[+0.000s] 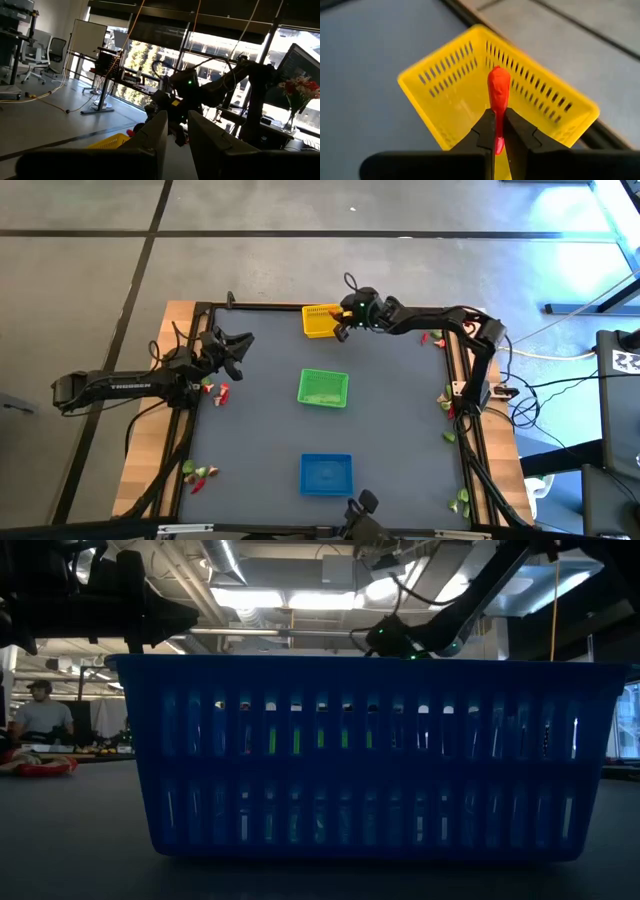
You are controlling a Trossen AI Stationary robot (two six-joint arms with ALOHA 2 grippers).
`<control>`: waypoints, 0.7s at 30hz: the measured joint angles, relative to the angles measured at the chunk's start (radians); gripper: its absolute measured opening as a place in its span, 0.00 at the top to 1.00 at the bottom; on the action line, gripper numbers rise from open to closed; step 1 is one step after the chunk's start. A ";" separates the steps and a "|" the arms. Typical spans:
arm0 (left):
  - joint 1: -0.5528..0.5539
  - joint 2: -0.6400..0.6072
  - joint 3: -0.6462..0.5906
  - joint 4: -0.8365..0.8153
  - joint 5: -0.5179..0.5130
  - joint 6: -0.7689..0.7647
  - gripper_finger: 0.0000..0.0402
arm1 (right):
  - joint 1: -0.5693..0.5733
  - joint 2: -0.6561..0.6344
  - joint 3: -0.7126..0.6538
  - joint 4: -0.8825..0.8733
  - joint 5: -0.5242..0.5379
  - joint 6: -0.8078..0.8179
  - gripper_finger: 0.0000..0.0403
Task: Sort produce into baskets
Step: Put the orange chili pepper into the yellow bin
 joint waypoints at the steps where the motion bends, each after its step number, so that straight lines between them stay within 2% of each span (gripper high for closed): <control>1: 0.000 0.000 0.000 0.000 0.000 0.000 0.82 | 0.000 0.009 0.017 -0.033 0.000 0.000 0.94; 7: 0.000 0.000 0.000 0.000 0.000 -0.015 0.82 | 0.000 0.039 0.090 -0.159 0.002 0.002 0.94; 21: 0.000 0.000 0.000 0.000 0.000 -0.019 0.82 | 0.000 0.039 0.093 -0.196 0.003 -0.005 0.94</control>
